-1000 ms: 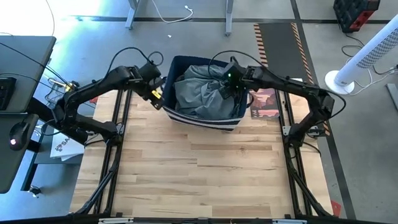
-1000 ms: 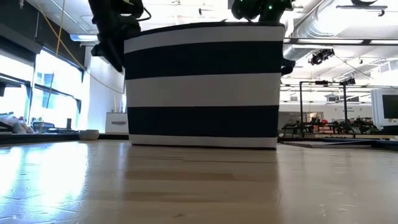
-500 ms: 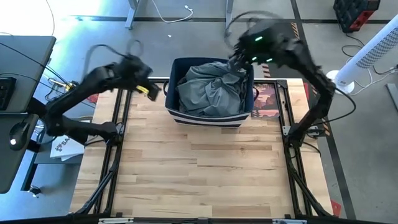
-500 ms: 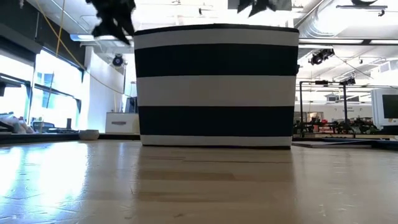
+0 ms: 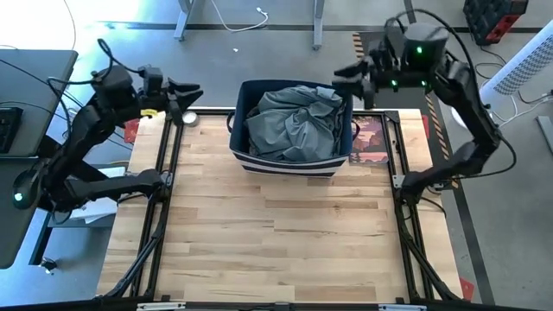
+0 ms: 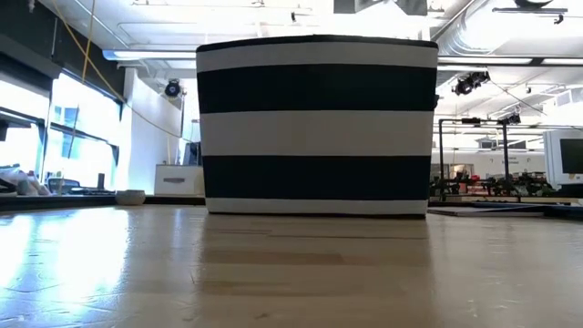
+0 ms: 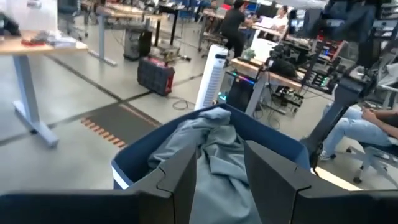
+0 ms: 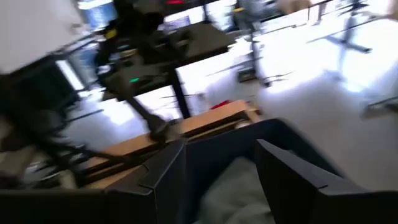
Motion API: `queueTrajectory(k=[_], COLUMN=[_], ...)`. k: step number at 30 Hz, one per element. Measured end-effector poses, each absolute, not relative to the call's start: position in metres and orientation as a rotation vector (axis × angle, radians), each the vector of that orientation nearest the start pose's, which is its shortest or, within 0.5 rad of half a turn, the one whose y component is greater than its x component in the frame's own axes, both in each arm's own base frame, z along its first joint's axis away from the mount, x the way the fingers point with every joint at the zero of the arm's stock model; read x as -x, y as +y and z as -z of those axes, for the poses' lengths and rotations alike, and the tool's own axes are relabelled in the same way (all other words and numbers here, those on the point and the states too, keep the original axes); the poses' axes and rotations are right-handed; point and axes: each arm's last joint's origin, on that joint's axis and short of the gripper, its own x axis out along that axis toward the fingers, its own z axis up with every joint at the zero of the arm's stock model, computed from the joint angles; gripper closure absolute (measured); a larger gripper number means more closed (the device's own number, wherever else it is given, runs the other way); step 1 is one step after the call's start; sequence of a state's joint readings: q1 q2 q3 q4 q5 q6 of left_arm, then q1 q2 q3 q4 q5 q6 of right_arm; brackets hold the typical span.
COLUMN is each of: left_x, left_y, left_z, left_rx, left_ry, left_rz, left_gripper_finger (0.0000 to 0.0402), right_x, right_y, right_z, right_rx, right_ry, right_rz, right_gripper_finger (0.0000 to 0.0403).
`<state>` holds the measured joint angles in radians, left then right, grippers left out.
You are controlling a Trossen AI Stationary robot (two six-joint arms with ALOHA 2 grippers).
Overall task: Sort clothes
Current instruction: Put the gray pants into the blue bin
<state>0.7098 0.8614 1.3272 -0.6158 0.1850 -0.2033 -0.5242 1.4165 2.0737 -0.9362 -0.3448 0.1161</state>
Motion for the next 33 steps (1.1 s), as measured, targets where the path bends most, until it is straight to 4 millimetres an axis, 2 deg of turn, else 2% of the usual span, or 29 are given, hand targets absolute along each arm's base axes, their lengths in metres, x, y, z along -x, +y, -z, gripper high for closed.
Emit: queueTrajectory(k=[4, 7, 12, 16, 21, 25, 29, 33], left_x=[-0.096, -0.093, -0.093, -0.095, -0.095, -0.095, -0.095, -0.095], left_y=[0.08, 0.08, 0.081, 0.081, 0.082, 0.082, 0.082, 0.082], left_z=[-0.447, -0.435, -0.417, -0.415, -0.415, -0.415, -0.415, -0.415], left_rx=[0.227, 0.254, 0.286, 0.275, 0.284, 0.288, 0.287, 0.288], left_ry=[0.085, 0.1, 0.136, 0.141, 0.141, 0.139, 0.139, 0.14], left_rz=[-0.53, -0.528, -0.493, -0.461, -0.471, -0.491, -0.492, -0.493], left_gripper_finger=[0.0271, 0.0271, 0.0271, 0.0271, 0.0271, 0.0271, 0.0271, 0.0271], right_x=[-0.188, -0.175, -0.155, -0.144, -0.14, -0.141, -0.144, -0.146], right_y=[-0.091, -0.082, -0.071, -0.065, -0.058, -0.052, -0.049, -0.049], right_z=[-0.524, -0.506, -0.458, -0.411, -0.359, -0.325, -0.294, -0.271], right_rx=[-0.273, -0.306, -0.368, -0.462, -0.531, -0.54, -0.574, -0.597], right_ry=[0.196, 0.144, 0.046, -0.017, -0.13, -0.164, -0.084, -0.017], right_rz=[0.097, 0.089, 0.085, 0.076, 0.03, 0.0, 0.002, 0.017], right_gripper_finger=[0.0215, 0.0215, 0.0215, 0.0215, 0.0215, 0.0215, 0.0215, 0.0215])
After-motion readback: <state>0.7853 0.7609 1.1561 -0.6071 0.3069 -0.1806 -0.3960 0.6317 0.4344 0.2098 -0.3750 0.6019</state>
